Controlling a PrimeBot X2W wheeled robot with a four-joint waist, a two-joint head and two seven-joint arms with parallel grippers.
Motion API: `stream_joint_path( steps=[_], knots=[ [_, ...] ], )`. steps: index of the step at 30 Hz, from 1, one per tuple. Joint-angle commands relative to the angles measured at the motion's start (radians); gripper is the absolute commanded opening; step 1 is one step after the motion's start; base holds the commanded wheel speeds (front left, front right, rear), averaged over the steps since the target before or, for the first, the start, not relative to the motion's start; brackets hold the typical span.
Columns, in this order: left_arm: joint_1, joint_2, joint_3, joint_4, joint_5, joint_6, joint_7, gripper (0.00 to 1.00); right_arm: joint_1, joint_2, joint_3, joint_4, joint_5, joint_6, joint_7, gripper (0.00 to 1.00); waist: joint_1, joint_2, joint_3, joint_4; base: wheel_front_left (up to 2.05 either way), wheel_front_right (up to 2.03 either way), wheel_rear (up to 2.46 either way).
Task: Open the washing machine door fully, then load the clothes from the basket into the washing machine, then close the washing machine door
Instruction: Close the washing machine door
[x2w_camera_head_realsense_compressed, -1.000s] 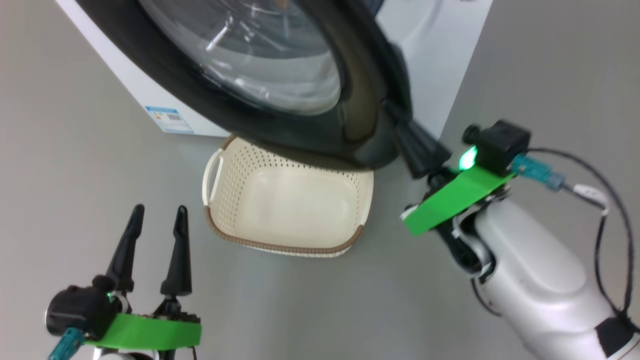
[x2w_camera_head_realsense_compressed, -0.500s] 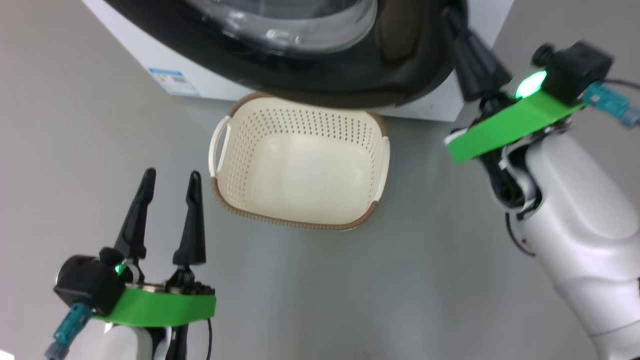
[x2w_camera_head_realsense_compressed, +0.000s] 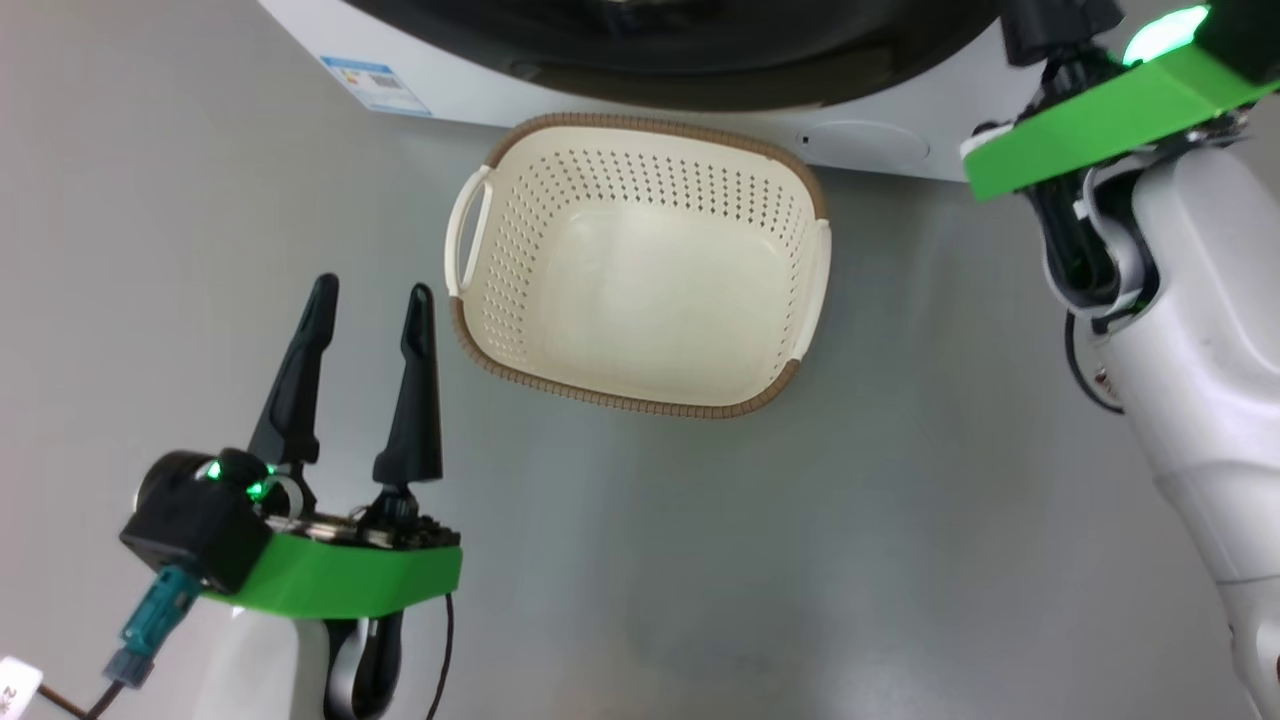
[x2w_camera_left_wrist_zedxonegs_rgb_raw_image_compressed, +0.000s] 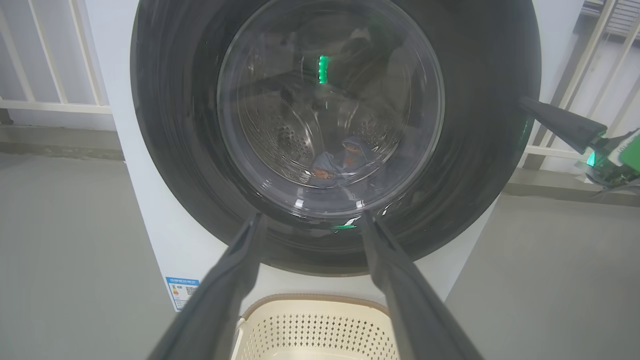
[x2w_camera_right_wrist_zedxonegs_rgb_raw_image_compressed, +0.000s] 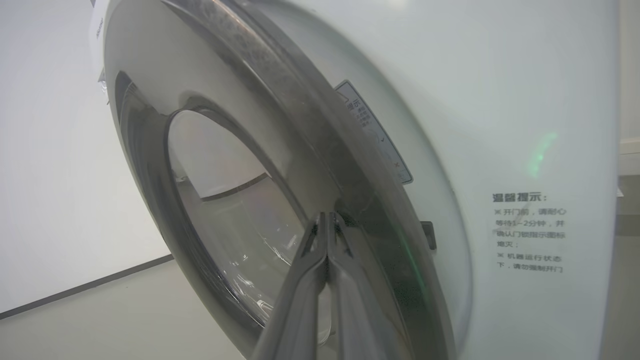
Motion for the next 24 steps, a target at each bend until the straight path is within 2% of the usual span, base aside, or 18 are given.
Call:
stream_joint_path(
  steps=[1,20,24],
  knots=[
    [-0.023,0.017,0.027,-0.033,-0.003,0.001,-0.006,1.0,-0.025,0.014,-0.009,-0.013,-0.024,0.0,-0.005,0.0,-0.0001,-0.0001,0.021,0.014,0.0,0.0,0.0],
    [-0.072,0.019,-0.027,-0.045,-0.003,0.001,-0.006,1.0,-0.137,0.025,-0.108,0.026,-0.049,0.0,-0.005,0.0,-0.0001,-0.0001,0.077,0.043,0.0,0.0,0.0],
    [-0.072,0.026,-0.026,-0.036,-0.003,0.001,-0.006,1.0,-0.118,0.032,-0.082,0.016,-0.052,0.0,-0.005,0.0,-0.0001,-0.0001,0.065,0.035,0.0,0.0,0.0]
  ],
)
